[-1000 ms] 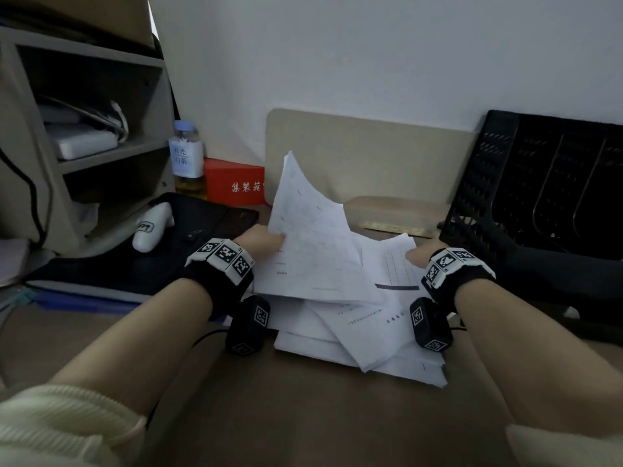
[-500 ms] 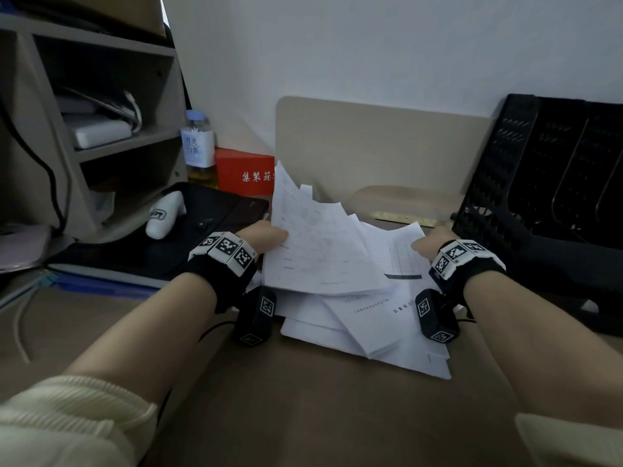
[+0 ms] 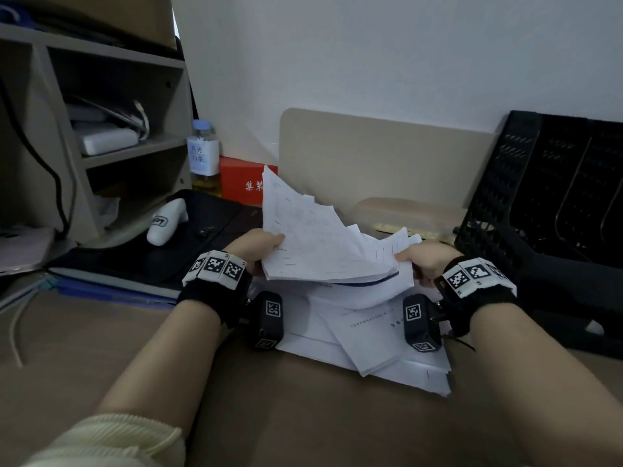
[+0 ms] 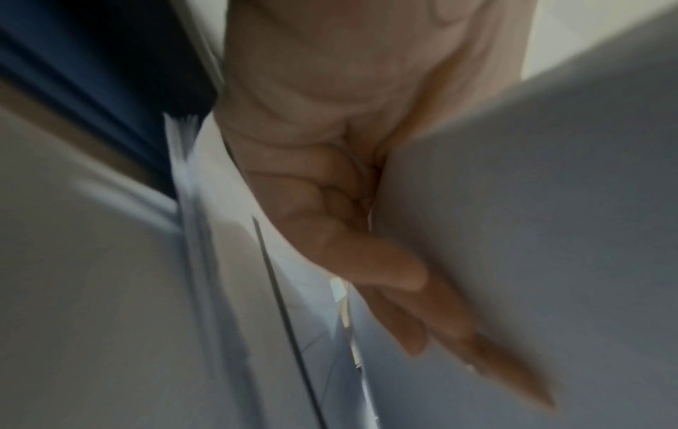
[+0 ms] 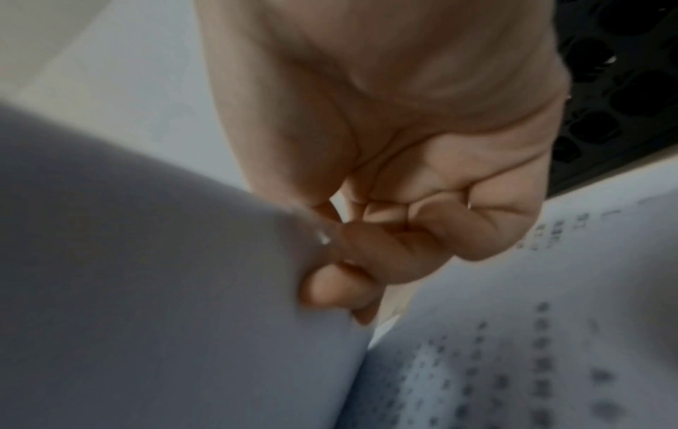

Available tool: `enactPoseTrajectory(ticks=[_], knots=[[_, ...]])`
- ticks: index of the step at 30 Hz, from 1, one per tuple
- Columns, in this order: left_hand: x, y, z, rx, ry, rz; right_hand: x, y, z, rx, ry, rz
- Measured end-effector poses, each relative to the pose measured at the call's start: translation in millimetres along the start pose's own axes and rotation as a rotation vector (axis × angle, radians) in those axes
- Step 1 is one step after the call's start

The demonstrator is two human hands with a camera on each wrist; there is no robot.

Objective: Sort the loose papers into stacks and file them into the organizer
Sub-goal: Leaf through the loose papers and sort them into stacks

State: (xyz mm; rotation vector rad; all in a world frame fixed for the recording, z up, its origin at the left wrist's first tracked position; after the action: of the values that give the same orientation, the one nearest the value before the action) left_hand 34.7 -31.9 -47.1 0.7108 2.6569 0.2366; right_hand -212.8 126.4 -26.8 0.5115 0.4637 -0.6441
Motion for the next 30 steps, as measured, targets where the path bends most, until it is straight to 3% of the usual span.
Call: enactPoseTrajectory(ticks=[5, 10, 14, 21, 26, 30], knots=[[-6.9, -4.9, 4.3, 0.021, 0.039, 0.004, 2.9, 5.6, 1.9, 0.009, -0.288, 0.042], [-9.6, 4.5, -3.3, 0.068, 0.113, -0.033, -1.2, 10.3, -0.2, -0.066, -0.412, 0.042], [-6.8, 8.6, -6.0, 0.072, 0.211, -0.061, 1.4, 12.1, -1.4, -0.133, -0.389, 0.025], [2.2, 10.8, -4.6, 0.027, 0.234, -0.005, 13.7, 26.5, 5.6, -0.054, -0.153, 0.041], [0.0, 10.9, -4.1, 0.043, 0.279, -0.002, 17.3, 24.6, 2.9, -0.065, -0.231, 0.030], [-1.9, 9.8, -9.2, 0.134, 0.348, -0.117, 5.6, 23.8, 0.9, -0.132, -0.286, -0.026]])
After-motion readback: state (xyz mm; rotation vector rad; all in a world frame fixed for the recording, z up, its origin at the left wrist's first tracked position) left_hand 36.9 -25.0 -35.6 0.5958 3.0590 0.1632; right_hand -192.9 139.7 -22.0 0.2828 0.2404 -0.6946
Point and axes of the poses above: each hand's wrist, its own y-axis away from the middle knuckle, its own x-axis out of the palm, z = x × y, the point moved 2 cm from there along -y, towards the middle knuckle, and after that the axes turned 3 degrees about -y, right-handed, at the moved point
